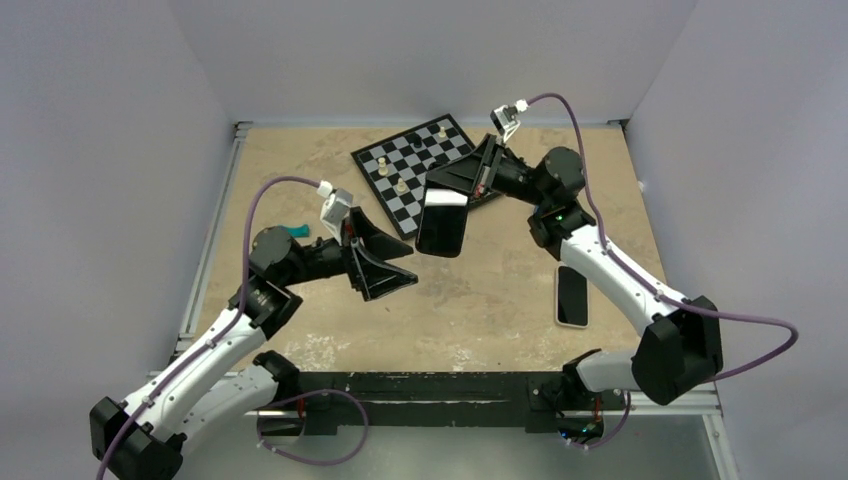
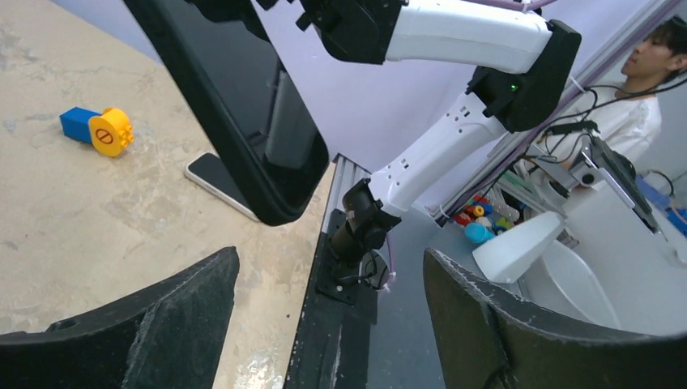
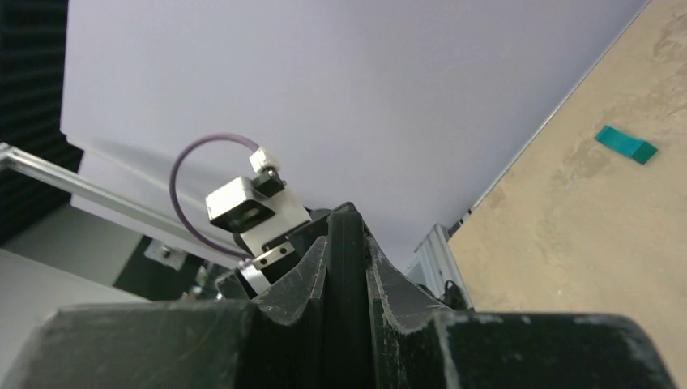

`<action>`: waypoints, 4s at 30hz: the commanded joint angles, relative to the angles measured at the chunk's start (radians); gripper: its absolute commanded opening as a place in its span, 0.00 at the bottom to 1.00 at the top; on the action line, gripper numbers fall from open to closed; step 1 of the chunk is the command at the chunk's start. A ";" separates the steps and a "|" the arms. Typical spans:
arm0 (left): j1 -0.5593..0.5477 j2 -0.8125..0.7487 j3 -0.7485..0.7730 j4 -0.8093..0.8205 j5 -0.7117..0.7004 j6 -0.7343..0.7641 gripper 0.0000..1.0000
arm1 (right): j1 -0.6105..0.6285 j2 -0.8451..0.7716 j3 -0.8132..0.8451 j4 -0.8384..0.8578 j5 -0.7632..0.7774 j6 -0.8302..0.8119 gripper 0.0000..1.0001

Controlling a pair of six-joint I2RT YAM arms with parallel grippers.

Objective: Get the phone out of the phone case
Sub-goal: Remove the phone case from the phone.

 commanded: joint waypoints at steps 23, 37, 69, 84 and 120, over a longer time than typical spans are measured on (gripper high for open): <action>-0.006 0.260 0.172 0.211 0.229 -0.091 0.50 | -0.007 -0.049 0.235 -0.216 -0.156 -0.268 0.00; -0.005 0.315 0.197 0.253 0.220 -0.115 0.27 | -0.002 -0.055 0.217 -0.186 -0.183 -0.246 0.00; 0.102 0.187 0.135 -0.183 0.051 -0.030 0.43 | -0.013 -0.048 0.153 0.009 -0.091 -0.058 0.00; 0.023 0.107 0.127 0.137 0.032 -0.417 0.52 | -0.042 -0.005 0.107 -0.064 0.070 -0.051 0.00; 0.022 0.136 0.086 0.131 -0.054 -0.430 0.58 | -0.042 -0.020 0.099 -0.029 0.060 -0.016 0.00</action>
